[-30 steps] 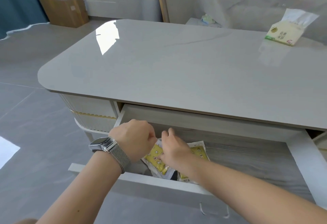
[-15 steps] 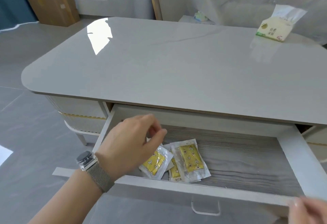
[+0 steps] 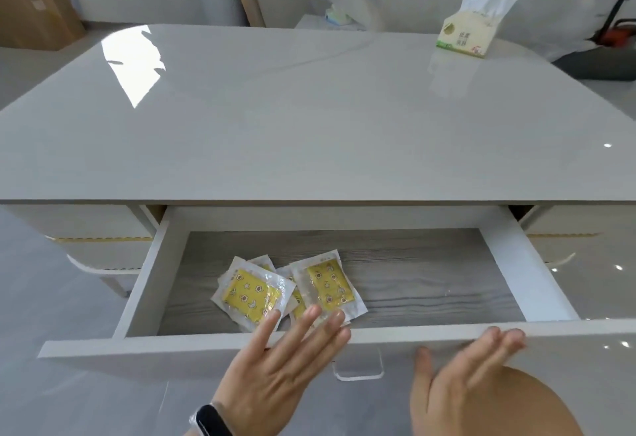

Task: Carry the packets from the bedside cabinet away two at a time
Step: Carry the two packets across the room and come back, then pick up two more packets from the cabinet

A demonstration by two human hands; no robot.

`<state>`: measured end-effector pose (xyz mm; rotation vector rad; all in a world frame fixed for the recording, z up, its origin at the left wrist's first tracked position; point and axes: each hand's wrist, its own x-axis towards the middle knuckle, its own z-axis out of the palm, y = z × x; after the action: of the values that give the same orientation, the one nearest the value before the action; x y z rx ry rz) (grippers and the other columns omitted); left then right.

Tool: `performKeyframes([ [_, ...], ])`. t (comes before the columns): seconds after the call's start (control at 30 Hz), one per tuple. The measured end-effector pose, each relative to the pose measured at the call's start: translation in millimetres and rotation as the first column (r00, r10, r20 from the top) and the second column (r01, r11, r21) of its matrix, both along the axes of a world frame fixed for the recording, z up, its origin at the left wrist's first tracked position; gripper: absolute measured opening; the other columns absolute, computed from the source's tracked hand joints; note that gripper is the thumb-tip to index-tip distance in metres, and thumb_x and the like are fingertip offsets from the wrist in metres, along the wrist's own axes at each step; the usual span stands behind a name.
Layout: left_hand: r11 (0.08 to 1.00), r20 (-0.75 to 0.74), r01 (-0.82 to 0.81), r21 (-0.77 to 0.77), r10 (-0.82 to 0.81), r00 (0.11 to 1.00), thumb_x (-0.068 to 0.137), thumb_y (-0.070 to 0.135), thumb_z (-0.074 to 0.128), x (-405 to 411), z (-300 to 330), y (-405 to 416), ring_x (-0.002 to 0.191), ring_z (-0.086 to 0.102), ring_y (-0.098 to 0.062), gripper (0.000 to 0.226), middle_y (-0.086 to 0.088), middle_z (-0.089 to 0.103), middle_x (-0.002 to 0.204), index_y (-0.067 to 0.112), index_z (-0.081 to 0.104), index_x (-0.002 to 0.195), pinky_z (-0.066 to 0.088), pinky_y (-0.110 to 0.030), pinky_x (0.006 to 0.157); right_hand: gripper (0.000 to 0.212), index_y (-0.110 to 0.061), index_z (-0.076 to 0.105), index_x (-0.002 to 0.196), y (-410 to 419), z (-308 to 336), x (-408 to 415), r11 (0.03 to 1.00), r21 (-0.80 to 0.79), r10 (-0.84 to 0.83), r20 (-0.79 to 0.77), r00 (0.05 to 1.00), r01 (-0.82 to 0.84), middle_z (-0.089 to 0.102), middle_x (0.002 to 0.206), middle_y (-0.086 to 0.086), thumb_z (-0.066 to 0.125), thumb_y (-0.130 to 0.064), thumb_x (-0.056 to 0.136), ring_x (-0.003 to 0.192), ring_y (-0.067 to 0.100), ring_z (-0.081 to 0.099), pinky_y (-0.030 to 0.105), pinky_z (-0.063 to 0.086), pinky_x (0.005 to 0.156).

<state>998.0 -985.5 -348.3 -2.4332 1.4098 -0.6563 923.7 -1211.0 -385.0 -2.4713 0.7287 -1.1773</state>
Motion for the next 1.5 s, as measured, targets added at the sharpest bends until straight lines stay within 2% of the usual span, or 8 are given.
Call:
performKeyframes([
  [0.13,0.990,0.133,-0.103,-0.093,0.115,0.985,0.089,0.018,0.035,15,-4,-2,0.151,-0.002,-0.030,0.074,-0.007,-0.002,0.164,0.012,0.003,0.156,-0.004,-0.052,0.121,0.076,-0.002,0.005,0.150,-3,-2,13,0.996,0.043,0.082,-0.067,0.994,-0.079,-0.004,0.158,0.023,0.026,-0.055,0.100,0.149,0.033,-0.008,0.055,0.026,0.111],
  [0.53,0.866,0.023,-0.348,-0.359,0.381,0.924,0.087,0.004,0.022,83,-13,-9,0.149,-0.017,-0.026,0.072,-0.014,-0.019,0.160,0.002,-0.010,0.152,-0.008,-0.041,0.122,0.081,0.007,0.007,0.149,-31,14,99,0.995,-0.034,0.081,-0.228,0.970,-0.091,0.004,0.156,0.032,0.035,-0.049,0.098,0.145,0.047,0.006,0.057,0.024,0.115],
  [0.8,0.727,-0.254,-0.686,0.014,0.666,0.701,0.091,0.008,0.025,81,-16,-28,0.132,-0.043,-0.031,0.082,-0.019,-0.054,0.136,-0.003,-0.044,0.133,-0.041,-0.049,0.099,0.085,0.021,0.013,0.143,-38,24,133,0.990,-0.100,0.042,-0.463,0.885,-0.099,0.015,0.146,0.046,0.027,-0.049,0.096,0.140,0.054,0.017,0.050,0.015,0.117],
  [1.07,0.651,-0.455,-0.730,0.209,0.725,0.517,0.092,0.017,0.034,87,11,-51,0.146,-0.025,-0.031,0.086,-0.019,-0.054,0.136,0.002,-0.034,0.142,-0.021,-0.054,0.113,0.111,0.018,0.003,0.145,-25,50,135,0.994,-0.080,-0.021,-0.807,0.591,-0.074,0.006,0.149,0.044,0.071,-0.034,0.075,0.141,0.053,0.014,0.054,0.025,0.113],
  [1.13,0.647,-0.523,-0.692,0.320,0.729,0.440,0.094,0.021,0.037,84,30,-60,0.150,-0.004,-0.035,0.076,-0.023,-0.044,0.146,0.008,-0.009,0.154,-0.002,-0.051,0.119,0.090,0.007,0.007,0.150,-20,78,137,0.996,0.026,0.056,-0.911,0.409,-0.080,0.003,0.156,0.033,0.054,-0.041,0.090,0.142,0.041,0.024,0.043,0.033,0.109],
  [1.2,0.687,-0.649,-0.635,0.353,0.669,0.363,0.096,0.032,0.041,84,64,-63,0.132,0.044,-0.034,0.048,-0.020,0.004,0.160,0.020,0.039,0.142,0.033,-0.042,0.108,0.033,-0.016,0.059,0.110,-11,115,143,0.977,0.159,0.185,-0.963,0.199,-0.140,0.055,0.131,0.012,0.044,-0.042,0.096,0.107,0.028,0.055,0.029,0.045,0.082],
  [1.3,0.724,-0.762,-0.654,0.221,0.547,0.348,0.093,0.041,0.045,93,128,-45,0.103,0.064,-0.027,0.035,0.000,0.064,0.118,0.028,0.060,0.122,0.048,-0.030,0.080,0.035,-0.017,0.051,0.067,13,175,156,0.932,0.170,0.254,-0.936,0.242,-0.319,0.054,0.073,0.000,0.049,-0.041,0.093,0.075,0.027,0.052,0.026,0.039,0.064],
  [1.5,0.709,-0.777,-0.680,0.186,0.530,0.339,0.093,0.042,0.050,128,258,21,0.119,0.055,-0.021,0.051,0.004,0.056,0.130,0.034,0.039,0.142,0.046,-0.031,0.086,0.037,-0.022,0.052,0.129,60,294,194,0.843,0.240,0.398,-0.880,0.258,-0.482,0.057,0.122,0.001,0.050,-0.036,0.094,0.115,0.025,0.053,0.031,0.041,0.075],
])
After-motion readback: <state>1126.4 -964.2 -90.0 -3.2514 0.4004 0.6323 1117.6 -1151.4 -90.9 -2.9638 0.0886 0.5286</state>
